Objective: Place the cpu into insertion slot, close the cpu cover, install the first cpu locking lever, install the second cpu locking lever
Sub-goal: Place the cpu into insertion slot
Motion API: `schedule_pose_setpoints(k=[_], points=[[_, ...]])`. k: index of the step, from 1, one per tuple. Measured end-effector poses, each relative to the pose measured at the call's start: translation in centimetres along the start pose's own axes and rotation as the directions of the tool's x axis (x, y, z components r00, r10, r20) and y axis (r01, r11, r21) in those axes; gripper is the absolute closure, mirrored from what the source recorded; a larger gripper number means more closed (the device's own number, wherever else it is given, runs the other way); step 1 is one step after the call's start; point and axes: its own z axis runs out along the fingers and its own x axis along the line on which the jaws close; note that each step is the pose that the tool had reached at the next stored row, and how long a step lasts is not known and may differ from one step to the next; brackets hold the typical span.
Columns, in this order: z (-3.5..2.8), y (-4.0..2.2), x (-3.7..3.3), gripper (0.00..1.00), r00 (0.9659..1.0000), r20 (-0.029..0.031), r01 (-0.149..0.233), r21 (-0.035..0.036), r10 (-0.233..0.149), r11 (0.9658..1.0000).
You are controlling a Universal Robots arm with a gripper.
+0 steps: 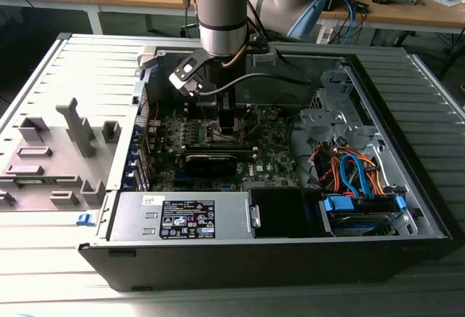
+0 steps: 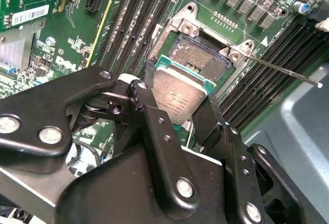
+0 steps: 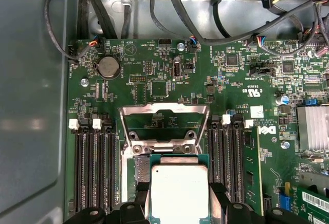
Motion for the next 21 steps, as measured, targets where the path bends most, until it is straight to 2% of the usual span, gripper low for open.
schedule_pose_setpoints(k=[6, 10, 12, 13, 14, 19, 21], points=[[0.21, -0.12, 0.13, 0.46, 1.0000, 0.0004, 0.000, 0.0001, 0.000, 1.0000], [0.27, -0.21, 0.39, 0.46, 1.0000, -0.0087, -0.001, 0.0002, 0.001, 1.0000], [0.31, -0.23, 0.43, 0.46, 0.9998, -0.0174, -0.001, 0.0003, 0.001, 1.0000], [0.33, -0.25, 0.43, 0.46, 0.9997, -0.0253, -0.002, 0.0005, 0.002, 1.0000], [0.37, -0.28, 0.43, 0.46, 0.9995, -0.0301, -0.003, 0.0006, 0.003, 1.0000], [1.58, -0.49, 0.51, 0.46, 0.9995, -0.0313, -0.003, 0.0005, 0.003, 1.0000], [1.73, -0.59, 0.51, 0.46, 0.9995, -0.0311, -0.003, 0.0005, 0.003, 1.0000]])
